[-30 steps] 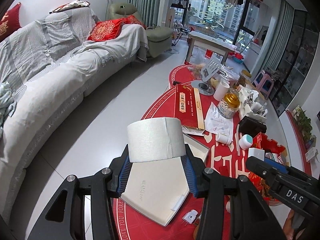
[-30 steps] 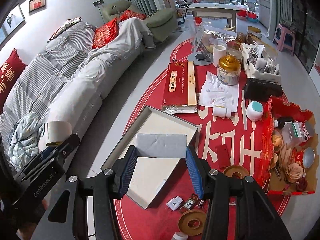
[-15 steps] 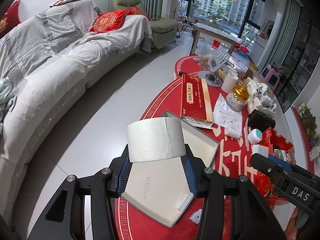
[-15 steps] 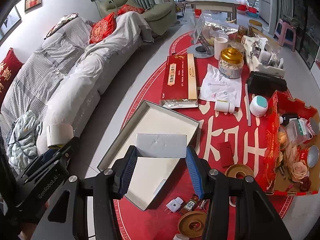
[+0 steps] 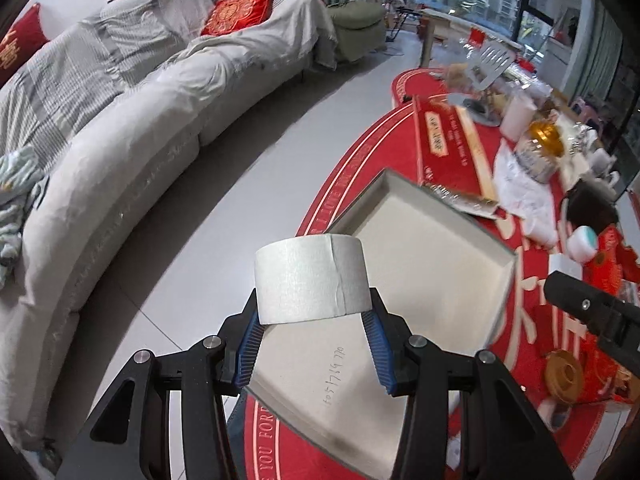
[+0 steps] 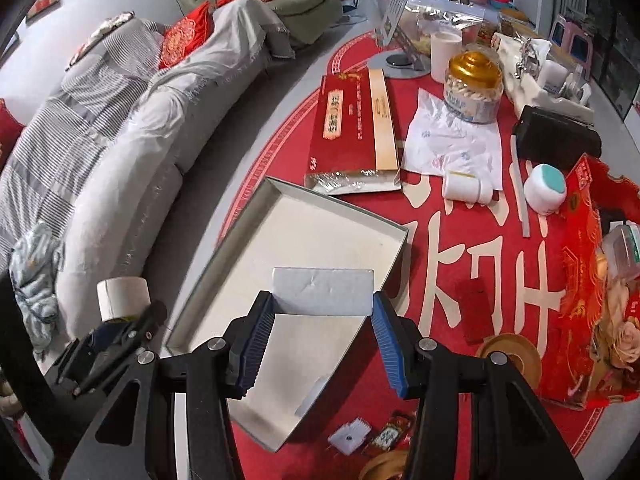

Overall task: Organize rigid objects
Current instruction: 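Lift and carry the tape roll and white block over the gray tray, then open both tools to drop the tape roll and block into the tray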

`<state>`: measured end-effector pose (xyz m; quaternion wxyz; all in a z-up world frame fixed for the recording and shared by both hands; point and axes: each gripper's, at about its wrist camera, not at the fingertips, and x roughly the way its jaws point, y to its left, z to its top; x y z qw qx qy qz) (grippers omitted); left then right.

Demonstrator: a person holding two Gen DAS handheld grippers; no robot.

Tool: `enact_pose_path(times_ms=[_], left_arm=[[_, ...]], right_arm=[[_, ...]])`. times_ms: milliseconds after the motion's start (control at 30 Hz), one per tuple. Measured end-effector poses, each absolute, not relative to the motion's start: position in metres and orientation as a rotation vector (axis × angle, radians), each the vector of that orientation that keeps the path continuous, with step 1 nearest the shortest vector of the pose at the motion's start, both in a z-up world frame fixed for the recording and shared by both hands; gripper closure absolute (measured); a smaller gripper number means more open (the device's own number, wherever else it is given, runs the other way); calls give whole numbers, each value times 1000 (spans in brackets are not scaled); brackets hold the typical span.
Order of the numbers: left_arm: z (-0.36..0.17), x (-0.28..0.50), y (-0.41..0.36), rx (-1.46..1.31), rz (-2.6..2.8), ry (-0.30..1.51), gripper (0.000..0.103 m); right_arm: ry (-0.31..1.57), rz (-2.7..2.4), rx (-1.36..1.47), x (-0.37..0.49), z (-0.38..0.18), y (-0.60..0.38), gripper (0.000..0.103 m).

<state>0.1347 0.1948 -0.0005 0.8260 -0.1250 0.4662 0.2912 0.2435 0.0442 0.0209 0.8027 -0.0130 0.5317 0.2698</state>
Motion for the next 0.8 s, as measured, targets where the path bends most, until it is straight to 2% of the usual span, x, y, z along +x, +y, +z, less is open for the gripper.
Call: enact_pose_path(times_ms=[500,800], left_arm=[[-55,156,194,-251,597,1070,51],[-72,160,197,-265,571,1100,51]], right_arm=[[1211,604,-104,253,-48,84,52],[1219,587,-154,256,-64,89,52]])
